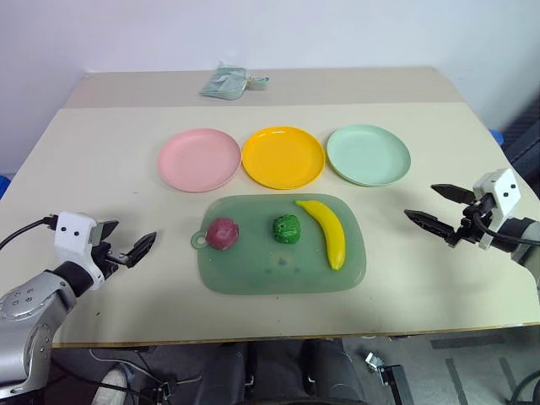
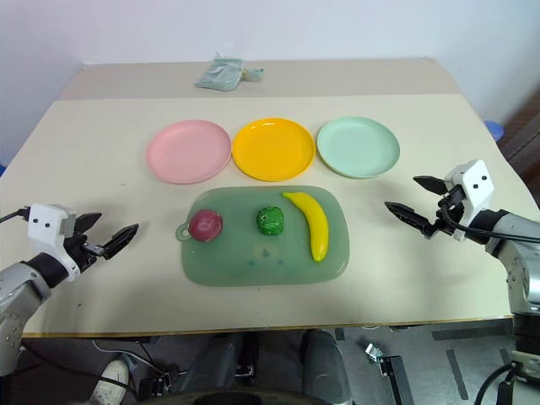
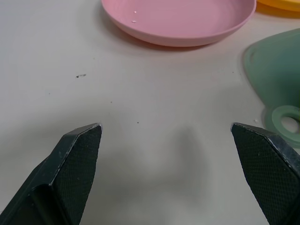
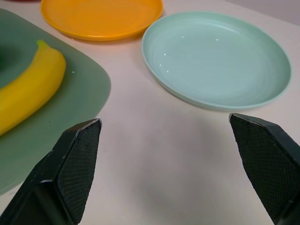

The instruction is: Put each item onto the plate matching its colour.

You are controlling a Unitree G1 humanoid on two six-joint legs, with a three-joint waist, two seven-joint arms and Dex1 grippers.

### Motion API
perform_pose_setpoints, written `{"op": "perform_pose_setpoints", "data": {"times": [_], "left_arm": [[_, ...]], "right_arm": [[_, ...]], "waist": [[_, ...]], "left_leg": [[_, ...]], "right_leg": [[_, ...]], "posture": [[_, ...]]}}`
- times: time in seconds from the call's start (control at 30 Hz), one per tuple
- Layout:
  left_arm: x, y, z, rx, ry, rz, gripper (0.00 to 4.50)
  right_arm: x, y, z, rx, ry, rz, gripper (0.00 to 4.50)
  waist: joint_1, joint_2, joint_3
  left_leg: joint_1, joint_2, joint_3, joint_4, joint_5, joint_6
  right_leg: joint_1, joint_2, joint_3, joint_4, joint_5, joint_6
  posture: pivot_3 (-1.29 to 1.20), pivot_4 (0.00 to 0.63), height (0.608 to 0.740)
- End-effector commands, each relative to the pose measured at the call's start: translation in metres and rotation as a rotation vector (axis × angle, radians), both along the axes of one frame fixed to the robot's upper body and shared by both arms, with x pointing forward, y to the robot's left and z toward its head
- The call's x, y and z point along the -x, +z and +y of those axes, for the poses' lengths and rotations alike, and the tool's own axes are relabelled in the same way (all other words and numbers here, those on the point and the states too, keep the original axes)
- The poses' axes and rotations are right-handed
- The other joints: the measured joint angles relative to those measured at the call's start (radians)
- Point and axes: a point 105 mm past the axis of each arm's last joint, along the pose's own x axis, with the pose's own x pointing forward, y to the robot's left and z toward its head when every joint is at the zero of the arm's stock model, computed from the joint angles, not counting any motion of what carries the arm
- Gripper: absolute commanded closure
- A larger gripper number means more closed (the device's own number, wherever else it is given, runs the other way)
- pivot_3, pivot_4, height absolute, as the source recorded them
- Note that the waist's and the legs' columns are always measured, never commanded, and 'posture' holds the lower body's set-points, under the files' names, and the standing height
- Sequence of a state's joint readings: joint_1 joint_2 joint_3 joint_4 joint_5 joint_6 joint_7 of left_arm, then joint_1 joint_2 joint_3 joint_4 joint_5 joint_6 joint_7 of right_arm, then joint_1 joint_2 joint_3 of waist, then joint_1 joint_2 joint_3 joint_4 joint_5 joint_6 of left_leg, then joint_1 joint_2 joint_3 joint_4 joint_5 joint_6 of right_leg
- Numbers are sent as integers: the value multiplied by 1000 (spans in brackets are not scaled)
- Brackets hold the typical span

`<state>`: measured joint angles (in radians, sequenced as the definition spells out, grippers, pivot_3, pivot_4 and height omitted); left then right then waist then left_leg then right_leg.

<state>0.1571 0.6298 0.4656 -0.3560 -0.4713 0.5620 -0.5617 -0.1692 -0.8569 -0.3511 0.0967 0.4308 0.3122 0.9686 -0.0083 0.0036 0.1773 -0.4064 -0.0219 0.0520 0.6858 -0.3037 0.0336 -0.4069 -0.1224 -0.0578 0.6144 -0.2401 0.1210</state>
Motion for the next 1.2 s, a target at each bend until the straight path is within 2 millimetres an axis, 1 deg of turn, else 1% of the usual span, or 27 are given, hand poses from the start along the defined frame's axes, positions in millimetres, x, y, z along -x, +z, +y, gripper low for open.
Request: {"op": "perform_pose_setpoints", "data": {"times": [0.03,0.17,0.27,0.37,0.43,0.5,0.57,0.67,0.73,0.83,0.93,1.0,1.1,1.13,1.2], "left_arm": [[-1,13,0,-21,-1,-50,0],[-2,14,-2,-17,-1,-57,0],[-5,18,-8,6,-15,-78,0],[-13,34,-21,77,-55,-131,0],[-17,42,-40,99,-153,-138,0],[-18,47,-63,112,-271,-129,0],[-18,49,-76,117,-349,-115,0],[-17,43,-103,47,-515,-58,0],[-16,39,-111,10,-580,-37,0],[-19,30,-116,-42,-636,2,0],[-27,19,-128,-93,-685,34,0],[-33,11,-127,-126,-681,51,0],[-35,4,-127,-145,-696,59,0],[-35,4,-129,-138,-704,56,250],[-36,3,-129,-128,-705,53,889]], "right_arm": [[-4,9,-1,12,1,-55,42],[-6,7,3,9,15,-59,42],[-8,7,7,9,25,-65,42],[-11,6,6,-3,28,-74,42],[-9,6,7,-14,45,-77,42],[-4,7,13,-31,85,-78,42],[1,9,22,-46,123,-78,42],[13,6,41,-47,189,-71,42],[17,4,50,-61,206,-68,42],[25,-1,64,-91,216,-61,42],[42,-5,82,-97,271,-24,42],[52,-10,91,-69,308,10,42],[58,-10,102,-57,321,16,42],[58,-9,105,-62,320,12,5],[58,-8,110,-68,315,5,0]], "waist": [[0,0,0],[-1,0,0],[0,0,0],[5,0,0],[10,0,0],[15,0,0],[17,0,0],[21,1,0],[20,1,0],[21,1,0],[27,1,0],[24,1,-1],[20,1,0],[20,1,0],[21,1,0]], "left_leg": [[0,0,0,0,0,0],[0,0,0,0,0,0],[0,0,0,0,0,0],[0,0,0,0,0,0],[0,0,0,0,0,0],[0,-1,0,0,0,0],[0,0,0,0,0,0],[0,0,0,0,0,0],[0,0,1,0,0,0],[0,0,1,0,0,0],[0,-1,1,0,0,0],[0,-1,0,1,0,0],[0,-1,0,1,0,1],[0,0,0,1,0,1],[0,0,0,1,0,1]], "right_leg": [[0,0,0,0,0,0],[0,0,0,0,0,0],[0,0,0,0,0,0],[0,0,0,0,0,0],[0,0,0,0,0,0],[0,0,0,0,0,0],[0,2,0,0,0,0],[0,4,0,0,0,0],[0,4,-1,0,0,0],[0,4,-1,0,0,0],[1,4,-1,1,0,0],[1,4,-1,0,0,0],[1,5,-1,0,0,0],[1,5,-1,0,0,0],[1,5,-1,1,0,0]], "posture": [[0,150,740],[0,150,740],[0,150,740],[0,150,740],[0,150,740],[0,150,740],[0,150,740],[0,150,740],[0,150,740],[0,150,740],[0,150,740],[0,150,740],[0,150,740],[0,150,740],[0,150,740]]}}
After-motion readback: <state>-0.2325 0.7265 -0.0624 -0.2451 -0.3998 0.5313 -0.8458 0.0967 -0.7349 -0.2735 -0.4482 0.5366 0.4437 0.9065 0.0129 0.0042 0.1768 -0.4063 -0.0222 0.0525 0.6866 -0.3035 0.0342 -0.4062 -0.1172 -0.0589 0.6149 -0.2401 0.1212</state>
